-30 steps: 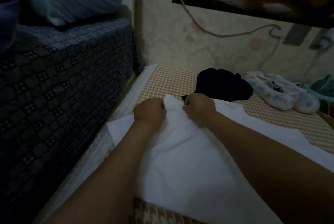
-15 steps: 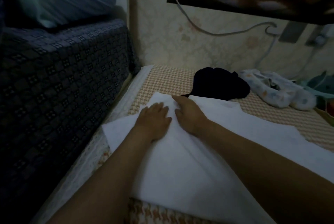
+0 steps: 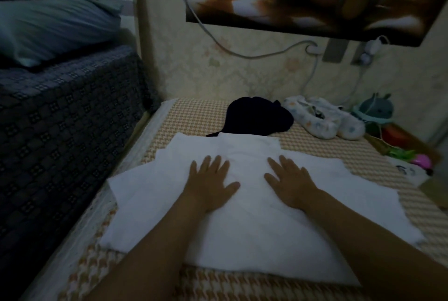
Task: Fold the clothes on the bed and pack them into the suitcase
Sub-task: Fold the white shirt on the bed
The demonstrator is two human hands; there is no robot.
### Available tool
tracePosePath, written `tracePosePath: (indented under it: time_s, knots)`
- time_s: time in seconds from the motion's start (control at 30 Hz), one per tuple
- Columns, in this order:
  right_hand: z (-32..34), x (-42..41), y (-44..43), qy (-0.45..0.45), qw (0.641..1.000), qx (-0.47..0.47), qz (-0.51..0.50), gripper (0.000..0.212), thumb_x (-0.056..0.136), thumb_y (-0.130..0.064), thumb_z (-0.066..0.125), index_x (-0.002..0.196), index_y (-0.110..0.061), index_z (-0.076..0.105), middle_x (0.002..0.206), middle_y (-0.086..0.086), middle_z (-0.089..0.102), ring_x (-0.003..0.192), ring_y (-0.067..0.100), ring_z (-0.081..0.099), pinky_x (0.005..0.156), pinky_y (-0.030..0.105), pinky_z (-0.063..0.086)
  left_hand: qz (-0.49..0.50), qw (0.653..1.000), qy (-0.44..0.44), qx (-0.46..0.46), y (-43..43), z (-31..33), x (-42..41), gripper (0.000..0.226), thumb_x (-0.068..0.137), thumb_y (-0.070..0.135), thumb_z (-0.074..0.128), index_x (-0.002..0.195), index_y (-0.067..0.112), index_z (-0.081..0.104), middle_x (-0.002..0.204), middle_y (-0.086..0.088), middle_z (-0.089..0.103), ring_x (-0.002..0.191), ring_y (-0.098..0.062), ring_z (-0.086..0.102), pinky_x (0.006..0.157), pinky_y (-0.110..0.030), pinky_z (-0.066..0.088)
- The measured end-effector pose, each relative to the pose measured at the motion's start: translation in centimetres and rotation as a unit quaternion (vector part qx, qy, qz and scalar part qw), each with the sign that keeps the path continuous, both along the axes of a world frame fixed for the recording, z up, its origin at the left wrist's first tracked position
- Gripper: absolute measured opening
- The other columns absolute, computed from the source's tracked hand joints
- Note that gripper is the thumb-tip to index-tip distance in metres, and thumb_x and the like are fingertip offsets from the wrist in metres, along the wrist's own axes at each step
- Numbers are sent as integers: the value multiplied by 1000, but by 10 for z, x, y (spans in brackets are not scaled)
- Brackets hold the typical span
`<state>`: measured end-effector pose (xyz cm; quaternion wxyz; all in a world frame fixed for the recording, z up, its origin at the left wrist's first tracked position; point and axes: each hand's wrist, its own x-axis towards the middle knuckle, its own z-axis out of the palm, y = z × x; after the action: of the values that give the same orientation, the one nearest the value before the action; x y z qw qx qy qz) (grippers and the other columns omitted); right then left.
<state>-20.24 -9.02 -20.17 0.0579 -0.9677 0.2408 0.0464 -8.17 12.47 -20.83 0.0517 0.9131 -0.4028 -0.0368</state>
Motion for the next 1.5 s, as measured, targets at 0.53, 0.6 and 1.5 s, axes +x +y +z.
tracePosePath:
  time_s: [0.53, 0.6, 1.5]
  knots:
    - [10, -138, -51, -132, 986, 84, -50, 52, 102, -43, 33, 151, -23, 30, 158, 1, 24, 146, 15, 20, 119, 27, 7, -129, 989, 1, 79, -86, 22, -116, 78, 89, 74, 19, 153, 36, -3, 162, -3, -11, 148, -27, -11, 113, -60, -11]
    - [16, -147, -69, -212, 971, 82, -78, 45, 102, -33, 39, 143, -16, 44, 149, 3, 42, 139, 19, 36, 114, 24, 17, -152, 987, 0, 59, -105, 29, -132, 74, 91, 69, 22, 153, 32, 3, 162, -3, -5, 148, -24, -6, 116, -56, -7]
    - [44, -170, -153, -331, 868, 230, -291, 45, 89, -40, 59, 118, -6, 62, 118, 13, 63, 104, 30, 60, 83, 33, 49, -133, 952, 7, -274, -217, 45, -240, 24, 83, 29, 61, 65, 14, 58, 66, 0, 60, 60, -13, 56, 54, -23, 34]
